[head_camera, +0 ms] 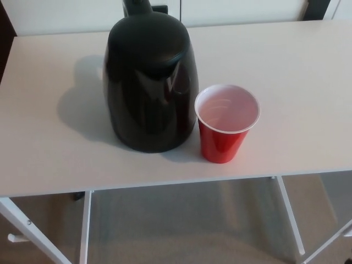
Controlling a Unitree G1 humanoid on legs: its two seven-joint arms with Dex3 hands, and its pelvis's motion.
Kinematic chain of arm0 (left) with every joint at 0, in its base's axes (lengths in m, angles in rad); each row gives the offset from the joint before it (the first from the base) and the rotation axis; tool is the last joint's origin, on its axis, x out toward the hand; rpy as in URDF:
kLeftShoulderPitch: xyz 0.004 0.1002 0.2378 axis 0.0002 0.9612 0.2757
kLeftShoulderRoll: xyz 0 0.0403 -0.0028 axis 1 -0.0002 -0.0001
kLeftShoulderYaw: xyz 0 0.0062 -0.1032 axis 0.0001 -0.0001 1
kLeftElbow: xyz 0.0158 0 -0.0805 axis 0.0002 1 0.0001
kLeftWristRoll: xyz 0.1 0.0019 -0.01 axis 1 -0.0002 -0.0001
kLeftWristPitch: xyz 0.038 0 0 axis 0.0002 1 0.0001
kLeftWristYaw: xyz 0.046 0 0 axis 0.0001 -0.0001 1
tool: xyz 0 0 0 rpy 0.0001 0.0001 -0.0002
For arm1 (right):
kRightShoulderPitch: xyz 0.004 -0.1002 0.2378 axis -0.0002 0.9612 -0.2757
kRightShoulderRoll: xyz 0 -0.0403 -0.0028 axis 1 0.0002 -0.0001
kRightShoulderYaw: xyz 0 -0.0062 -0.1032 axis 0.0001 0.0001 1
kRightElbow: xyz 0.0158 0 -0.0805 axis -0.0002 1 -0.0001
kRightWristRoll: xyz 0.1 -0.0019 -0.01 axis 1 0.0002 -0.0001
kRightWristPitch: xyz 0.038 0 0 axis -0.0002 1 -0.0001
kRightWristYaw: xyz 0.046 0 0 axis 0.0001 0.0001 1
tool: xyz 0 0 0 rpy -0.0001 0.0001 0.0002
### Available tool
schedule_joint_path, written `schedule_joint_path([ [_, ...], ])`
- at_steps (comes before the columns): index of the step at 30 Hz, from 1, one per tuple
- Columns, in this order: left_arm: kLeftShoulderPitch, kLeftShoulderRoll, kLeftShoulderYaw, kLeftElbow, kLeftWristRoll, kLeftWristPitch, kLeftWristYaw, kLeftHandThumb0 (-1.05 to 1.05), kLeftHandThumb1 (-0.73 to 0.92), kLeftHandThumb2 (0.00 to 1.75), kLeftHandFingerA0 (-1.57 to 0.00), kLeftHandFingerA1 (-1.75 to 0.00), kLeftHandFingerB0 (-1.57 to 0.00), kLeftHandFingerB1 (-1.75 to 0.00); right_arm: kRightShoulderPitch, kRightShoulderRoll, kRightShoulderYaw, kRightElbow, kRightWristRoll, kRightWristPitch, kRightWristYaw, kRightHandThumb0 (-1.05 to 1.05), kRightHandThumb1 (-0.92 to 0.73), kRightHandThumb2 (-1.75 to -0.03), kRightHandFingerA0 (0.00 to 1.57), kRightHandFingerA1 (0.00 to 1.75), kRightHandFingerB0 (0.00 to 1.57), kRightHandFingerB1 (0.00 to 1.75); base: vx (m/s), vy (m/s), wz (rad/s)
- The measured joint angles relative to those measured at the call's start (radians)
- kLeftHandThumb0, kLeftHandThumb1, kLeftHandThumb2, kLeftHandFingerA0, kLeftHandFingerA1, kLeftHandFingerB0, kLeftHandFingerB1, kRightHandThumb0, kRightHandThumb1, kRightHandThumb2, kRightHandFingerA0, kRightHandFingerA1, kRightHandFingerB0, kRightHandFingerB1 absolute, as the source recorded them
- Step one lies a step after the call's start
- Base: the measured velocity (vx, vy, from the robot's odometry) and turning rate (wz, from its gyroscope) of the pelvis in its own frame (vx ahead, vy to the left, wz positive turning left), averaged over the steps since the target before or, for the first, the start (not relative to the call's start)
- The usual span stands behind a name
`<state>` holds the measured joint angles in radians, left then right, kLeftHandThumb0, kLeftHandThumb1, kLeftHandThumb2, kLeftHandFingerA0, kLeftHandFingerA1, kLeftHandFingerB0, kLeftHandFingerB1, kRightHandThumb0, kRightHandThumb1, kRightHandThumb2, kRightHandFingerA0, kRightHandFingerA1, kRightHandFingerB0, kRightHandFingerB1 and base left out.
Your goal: The robot walk towards a table in front and uses its left hand to pick up the pot from the base and pour water to the cup on the right hand side
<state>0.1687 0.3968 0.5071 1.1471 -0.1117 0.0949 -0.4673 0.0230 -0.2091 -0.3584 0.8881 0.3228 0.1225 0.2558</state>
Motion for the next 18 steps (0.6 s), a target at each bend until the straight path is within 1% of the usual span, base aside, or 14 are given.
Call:
schedule_joint_path([
  [1, 0.000, 0.000, -0.006, 0.004, 0.000, -0.008, -0.001, -0.60, 0.78, 0.64, -0.20, -0.38, -0.20, -0.32, 0.002, -0.001, 0.001, 0.005, -0.001, -0.003, 0.002, -0.29, -0.51, -0.68, 0.38, 0.64, 0.35, 0.56, 0.00, 0.000, 0.00],
  [3, 0.001, 0.000, -0.034, 0.019, 0.001, -0.048, -0.009, -0.62, 0.76, 0.63, -0.22, -0.37, -0.22, -0.30, 0.006, -0.005, 0.004, 0.021, -0.007, -0.016, 0.010, -0.30, -0.50, -0.67, 0.36, 0.64, 0.34, 0.56, 0.00, 0.000, 0.00],
  [6, 0.001, 0.000, -0.059, 0.031, 0.001, -0.094, -0.018, -0.59, 0.77, 0.63, -0.23, -0.36, -0.21, -0.30, 0.008, -0.011, 0.009, 0.035, -0.013, -0.034, 0.018, -0.30, -0.51, -0.66, 0.35, 0.63, 0.34, 0.56, 0.00, 0.000, 0.00],
  [7, 0.000, 0.001, -0.066, 0.031, 0.000, -0.108, -0.024, -0.31, 0.53, 1.05, -0.08, -0.53, -0.06, -0.51, 0.007, -0.013, 0.009, 0.043, -0.015, -0.041, 0.021, -0.33, -0.53, -0.64, 0.35, 0.60, 0.34, 0.54, 0.00, 0.000, 0.00],
  [8, 0.000, 0.001, -0.071, 0.029, -0.001, -0.120, -0.031, -0.30, 0.54, 1.05, -0.08, -0.53, -0.07, -0.51, 0.006, -0.014, 0.008, 0.052, -0.016, -0.046, 0.023, -0.35, -0.55, -0.64, 0.31, 0.59, 0.31, 0.52, 0.00, 0.000, 0.00],
  [9, -0.002, 0.001, -0.075, 0.022, -0.003, -0.128, -0.039, -0.30, 0.54, 1.05, -0.08, -0.53, -0.07, -0.51, 0.005, -0.015, 0.007, 0.061, -0.017, -0.050, 0.025, -0.35, -0.55, -0.64, 0.31, 0.59, 0.31, 0.52, 0.00, 0.000, 0.00],
  [10, -0.002, 0.001, -0.079, 0.009, -0.007, -0.139, -0.052, -0.57, 0.76, 0.65, -0.22, -0.40, -0.23, -0.34, 0.004, -0.016, 0.007, 0.068, -0.020, -0.055, 0.026, -0.36, -0.56, -0.63, 0.28, 0.58, 0.29, 0.50, 0.00, 0.000, 0.00],
  [11, -0.004, 0.001, -0.083, -0.004, -0.011, -0.146, -0.062, -0.57, 0.75, 0.62, -0.22, -0.39, -0.22, -0.32, 0.004, -0.016, 0.007, 0.072, -0.021, -0.061, 0.029, -0.43, -0.45, -0.81, 0.27, 0.61, 0.27, 0.56, 0.00, 0.000, 0.00],
  [12, -0.007, 0.001, -0.087, -0.015, -0.014, -0.154, -0.071, -0.57, 0.75, 0.62, -0.22, -0.39, -0.22, -0.32, 0.003, -0.017, 0.005, 0.077, -0.022, -0.065, 0.032, -0.43, -0.45, -0.81, 0.27, 0.61, 0.27, 0.56, 0.00, 0.000, 0.00],
  [13, -0.009, 0.001, -0.089, -0.021, -0.016, -0.157, -0.076, -0.58, 0.73, 0.62, -0.25, -0.40, -0.25, -0.32, 0.002, -0.017, 0.002, 0.081, -0.021, -0.067, 0.034, -0.43, -0.45, -0.83, 0.27, 0.63, 0.27, 0.58, 0.00, 0.000, 0.00],
  [14, -0.011, 0.001, -0.092, -0.033, -0.020, -0.161, -0.085, -0.58, 0.75, 0.62, -0.27, -0.39, -0.26, -0.31, 0.002, -0.018, -0.008, 0.086, -0.020, -0.069, 0.036, -0.43, -0.60, -0.63, 0.29, 0.64, 0.29, 0.54, 0.00, 0.000, 0.00],
  [16, -0.014, 0.001, -0.098, -0.058, -0.025, -0.162, -0.100, -0.58, 0.74, 0.62, -0.27, -0.39, -0.26, -0.31, 0.004, -0.022, -0.031, 0.088, -0.015, -0.072, 0.040, -0.42, -0.62, -0.60, 0.26, 0.65, 0.28, 0.52, 0.00, 0.000, 0.00],
  [18, -0.016, 0.001, -0.102, -0.085, -0.031, -0.162, -0.113, -0.55, 0.74, 0.61, -0.28, -0.39, -0.25, -0.31, 0.007, -0.027, -0.053, 0.087, -0.008, -0.076, 0.044, -0.41, -0.61, -0.59, 0.27, 0.66, 0.31, 0.53, 0.00, 0.000, 0.00],
])
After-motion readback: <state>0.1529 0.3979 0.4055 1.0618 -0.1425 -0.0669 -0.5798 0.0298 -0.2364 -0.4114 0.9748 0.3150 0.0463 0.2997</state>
